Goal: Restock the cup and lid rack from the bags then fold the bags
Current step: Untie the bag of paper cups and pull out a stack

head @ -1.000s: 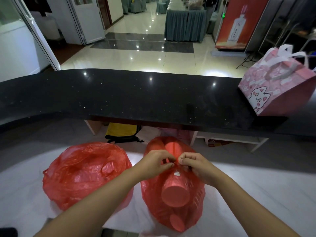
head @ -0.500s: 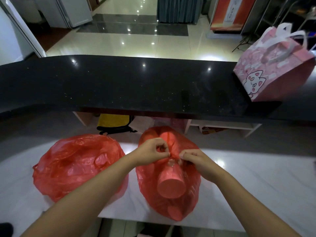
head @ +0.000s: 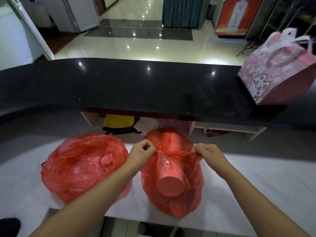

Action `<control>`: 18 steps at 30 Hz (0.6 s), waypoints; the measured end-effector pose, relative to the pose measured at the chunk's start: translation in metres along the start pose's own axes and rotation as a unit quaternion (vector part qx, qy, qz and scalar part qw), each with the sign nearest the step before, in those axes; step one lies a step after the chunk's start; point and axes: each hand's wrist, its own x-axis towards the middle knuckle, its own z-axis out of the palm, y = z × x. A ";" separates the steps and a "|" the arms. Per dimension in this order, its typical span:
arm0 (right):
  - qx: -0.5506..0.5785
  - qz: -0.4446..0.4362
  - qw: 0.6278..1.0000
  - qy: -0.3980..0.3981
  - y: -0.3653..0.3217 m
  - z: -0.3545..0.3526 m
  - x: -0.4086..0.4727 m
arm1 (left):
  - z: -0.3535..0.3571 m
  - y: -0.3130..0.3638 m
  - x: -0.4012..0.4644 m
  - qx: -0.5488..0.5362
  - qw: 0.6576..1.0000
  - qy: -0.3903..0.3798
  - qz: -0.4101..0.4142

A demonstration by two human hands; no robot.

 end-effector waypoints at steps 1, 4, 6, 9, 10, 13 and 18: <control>-0.012 -0.004 0.999 0.030 -0.002 0.000 0.003 | -0.002 -0.001 -0.001 0.011 1.000 -0.004 0.011; -0.028 -0.038 0.996 0.076 -0.011 0.005 0.014 | -0.005 -0.003 -0.004 0.032 0.999 -0.006 0.036; -0.075 -0.068 0.993 0.056 -0.019 0.012 0.020 | -0.004 -0.004 -0.007 0.046 0.997 -0.015 0.055; -0.236 -0.143 0.959 -0.058 -0.027 0.028 0.027 | -0.001 -0.004 -0.011 0.116 0.989 -0.037 0.079; -0.293 -0.163 0.936 -0.106 -0.027 0.033 0.030 | 0.001 -0.003 -0.013 0.153 0.983 -0.059 0.078; -0.389 -0.179 0.884 -0.185 -0.023 0.048 0.036 | 0.005 -0.006 -0.017 0.230 0.965 -0.113 0.053; -0.398 -0.197 0.884 -0.147 -0.009 0.052 0.034 | 0.002 -0.022 -0.022 0.213 0.969 -0.118 0.051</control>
